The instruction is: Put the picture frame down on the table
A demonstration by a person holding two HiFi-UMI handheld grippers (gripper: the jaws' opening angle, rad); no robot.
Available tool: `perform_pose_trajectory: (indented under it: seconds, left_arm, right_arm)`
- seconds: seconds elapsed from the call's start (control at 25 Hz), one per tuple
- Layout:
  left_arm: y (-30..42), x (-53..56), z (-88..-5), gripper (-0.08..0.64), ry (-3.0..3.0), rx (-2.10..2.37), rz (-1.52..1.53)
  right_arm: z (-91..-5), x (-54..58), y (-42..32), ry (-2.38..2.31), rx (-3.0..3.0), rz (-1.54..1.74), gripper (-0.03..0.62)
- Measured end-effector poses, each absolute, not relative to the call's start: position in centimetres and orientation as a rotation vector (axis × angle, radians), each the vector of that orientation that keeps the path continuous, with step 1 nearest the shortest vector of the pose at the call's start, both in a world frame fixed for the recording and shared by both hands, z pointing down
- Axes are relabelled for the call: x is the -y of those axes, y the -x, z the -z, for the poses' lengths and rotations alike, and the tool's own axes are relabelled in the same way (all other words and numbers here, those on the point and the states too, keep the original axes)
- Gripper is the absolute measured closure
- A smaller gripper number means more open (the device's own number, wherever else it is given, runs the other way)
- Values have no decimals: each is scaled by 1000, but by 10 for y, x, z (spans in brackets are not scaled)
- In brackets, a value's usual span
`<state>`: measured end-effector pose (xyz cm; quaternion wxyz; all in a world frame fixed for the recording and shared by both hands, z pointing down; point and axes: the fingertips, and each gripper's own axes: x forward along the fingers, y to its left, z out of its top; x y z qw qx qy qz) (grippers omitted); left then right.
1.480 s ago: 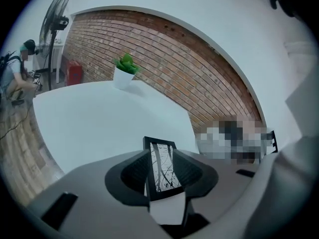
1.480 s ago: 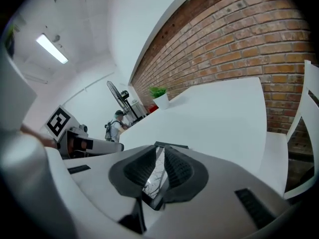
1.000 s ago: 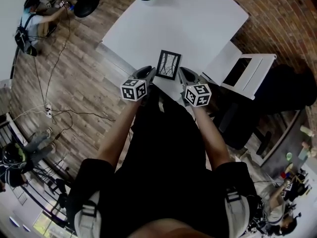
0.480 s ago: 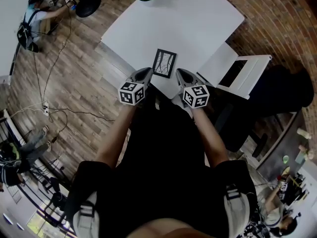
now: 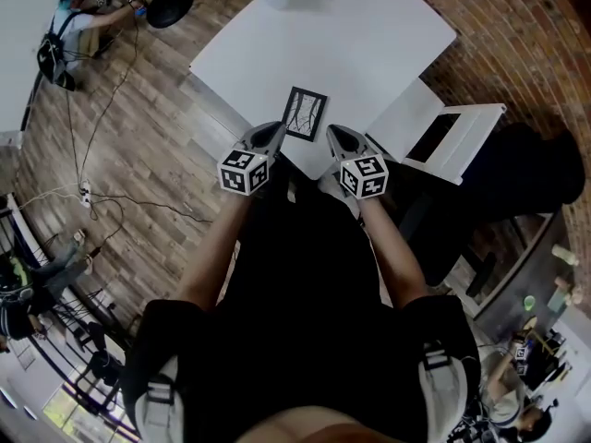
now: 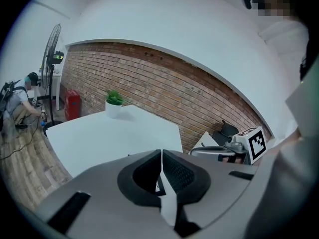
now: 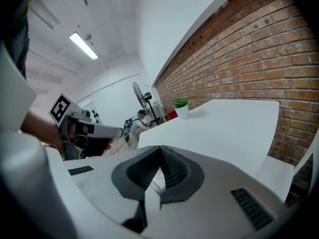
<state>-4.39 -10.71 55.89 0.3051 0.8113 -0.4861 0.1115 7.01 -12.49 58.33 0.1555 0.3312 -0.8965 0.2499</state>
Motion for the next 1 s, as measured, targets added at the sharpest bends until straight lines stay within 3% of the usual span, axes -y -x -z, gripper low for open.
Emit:
perform_pose_trajectory:
  seconds: [1.0]
  left_arm:
    - [53,89,-554,534,-2139,1330,-299]
  right_arm:
    - [-587,108,-64,-910,2519,-621,594]
